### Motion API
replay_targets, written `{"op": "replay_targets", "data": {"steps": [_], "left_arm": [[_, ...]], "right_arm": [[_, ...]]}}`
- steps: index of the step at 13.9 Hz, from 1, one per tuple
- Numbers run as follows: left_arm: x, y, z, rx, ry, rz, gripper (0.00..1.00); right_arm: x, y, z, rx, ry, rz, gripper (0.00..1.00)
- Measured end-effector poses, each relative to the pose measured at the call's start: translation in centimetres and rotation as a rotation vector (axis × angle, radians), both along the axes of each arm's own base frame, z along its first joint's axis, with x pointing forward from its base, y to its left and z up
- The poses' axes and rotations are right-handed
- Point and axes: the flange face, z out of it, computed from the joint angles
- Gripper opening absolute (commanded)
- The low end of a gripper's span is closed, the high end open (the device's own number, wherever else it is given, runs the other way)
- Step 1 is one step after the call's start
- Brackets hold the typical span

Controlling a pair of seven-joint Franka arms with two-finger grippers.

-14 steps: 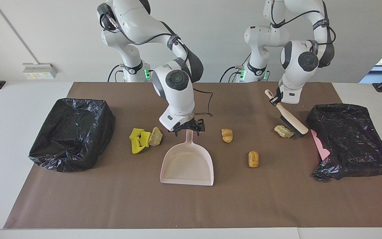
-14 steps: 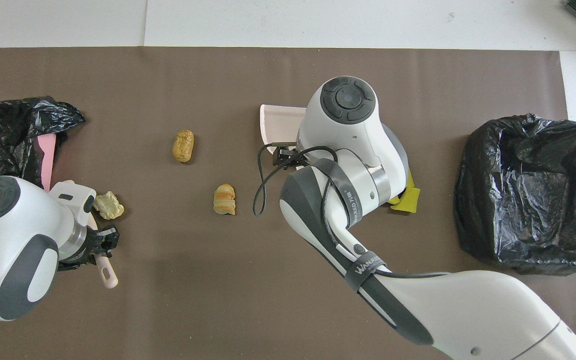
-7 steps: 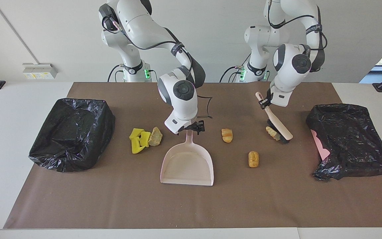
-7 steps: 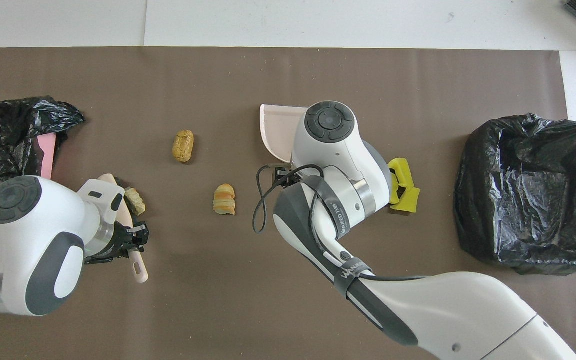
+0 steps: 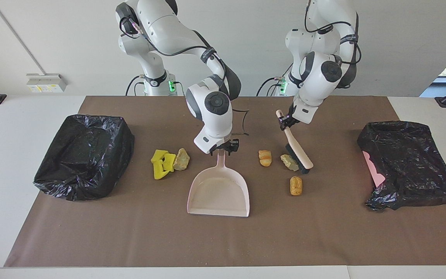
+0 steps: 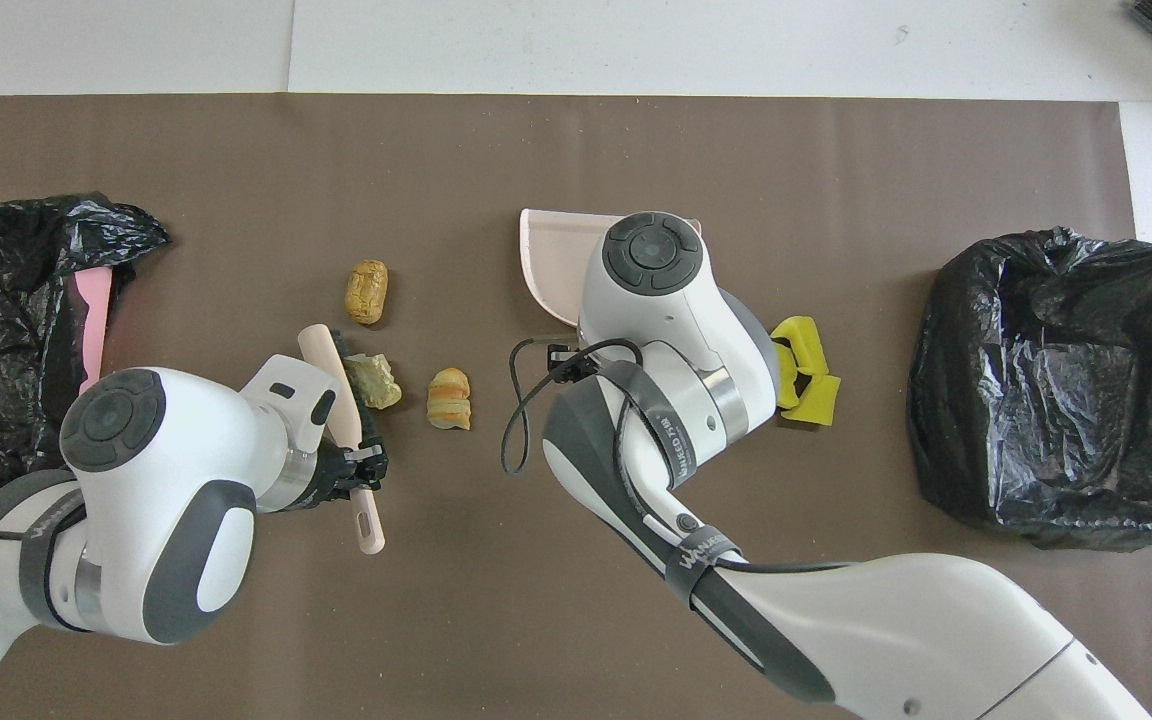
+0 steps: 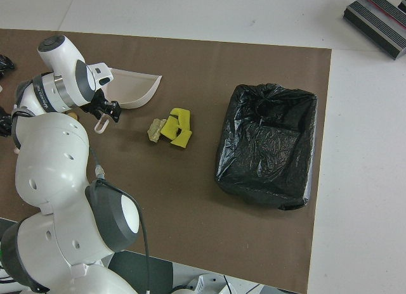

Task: Sweep and dump trash in bin
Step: 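Grasp the brush with the left gripper while the right gripper lifts the dustpan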

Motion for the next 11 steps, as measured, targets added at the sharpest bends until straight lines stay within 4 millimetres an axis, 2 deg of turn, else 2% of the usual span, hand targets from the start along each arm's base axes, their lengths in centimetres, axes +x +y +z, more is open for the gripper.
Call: {"op": "replay_targets", "data": {"steps": [3, 6, 8, 11], "left_arm": [[0.2, -0.8, 0.8, -0.022, -0.025, -0.099, 0.00], [1.8, -0.8, 4.1, -0.051, -0.061, -0.181, 0.00], [2.6, -0.1, 6.0, -0.057, -0.064, -0.221, 0.00], [3.7, 2.4, 5.8, -0.001, -0.087, -0.310, 0.00]], "right_arm": [[0.0, 0.0, 0.0, -0.006, 0.005, -0.023, 0.00], [0.1, -0.7, 0.3, 0.001, 0.011, 0.069, 0.00], [0.9, -2.5, 1.9, 0.020, -0.005, 0.170, 0.00], [1.2, -6.4, 6.0, 0.043, 0.004, 0.415, 0.00]]}}
